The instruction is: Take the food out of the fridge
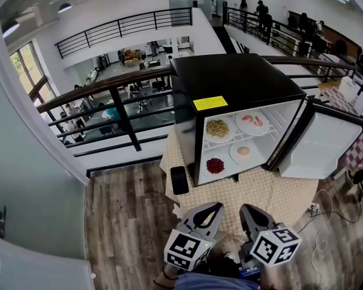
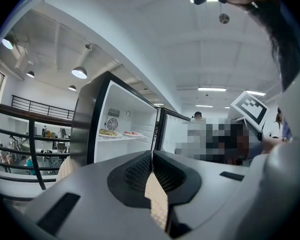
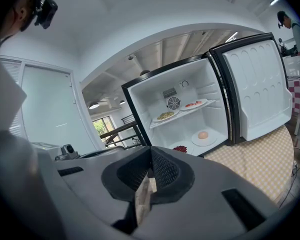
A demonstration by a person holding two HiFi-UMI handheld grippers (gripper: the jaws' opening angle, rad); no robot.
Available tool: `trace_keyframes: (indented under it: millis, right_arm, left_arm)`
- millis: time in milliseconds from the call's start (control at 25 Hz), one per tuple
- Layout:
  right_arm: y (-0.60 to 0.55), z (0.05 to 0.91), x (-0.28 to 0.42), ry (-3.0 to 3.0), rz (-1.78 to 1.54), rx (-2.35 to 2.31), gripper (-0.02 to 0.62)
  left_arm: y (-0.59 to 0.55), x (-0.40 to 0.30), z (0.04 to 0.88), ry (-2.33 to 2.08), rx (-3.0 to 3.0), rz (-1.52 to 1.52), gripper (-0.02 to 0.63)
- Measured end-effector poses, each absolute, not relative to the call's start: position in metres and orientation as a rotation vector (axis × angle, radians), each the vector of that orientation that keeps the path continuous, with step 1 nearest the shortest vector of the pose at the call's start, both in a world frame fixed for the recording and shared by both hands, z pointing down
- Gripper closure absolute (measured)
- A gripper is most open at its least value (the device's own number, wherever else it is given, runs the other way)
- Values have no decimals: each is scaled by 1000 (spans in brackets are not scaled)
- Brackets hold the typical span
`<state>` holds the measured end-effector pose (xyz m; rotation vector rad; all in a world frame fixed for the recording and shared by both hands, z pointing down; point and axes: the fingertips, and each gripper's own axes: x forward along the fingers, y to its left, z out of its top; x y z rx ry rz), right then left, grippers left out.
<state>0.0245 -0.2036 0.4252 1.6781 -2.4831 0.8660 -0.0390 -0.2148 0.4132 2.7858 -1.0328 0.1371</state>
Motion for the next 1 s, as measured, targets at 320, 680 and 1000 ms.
trace_keyframes:
  millis: [320,680,1000]
  right_arm:
    - [-214,437,32,-2480,904,1649,578]
    - [-257,437,39,-2471,894,1565,578]
    - [-312,433,53,-2537,871,1478,577]
  left_arm:
    - [-220,-32,425,-1029,2765,185,586]
    - [-259,-28,426,-1136,2695,169,586]
    - [-289,-10,427,-1198,2656,162,586]
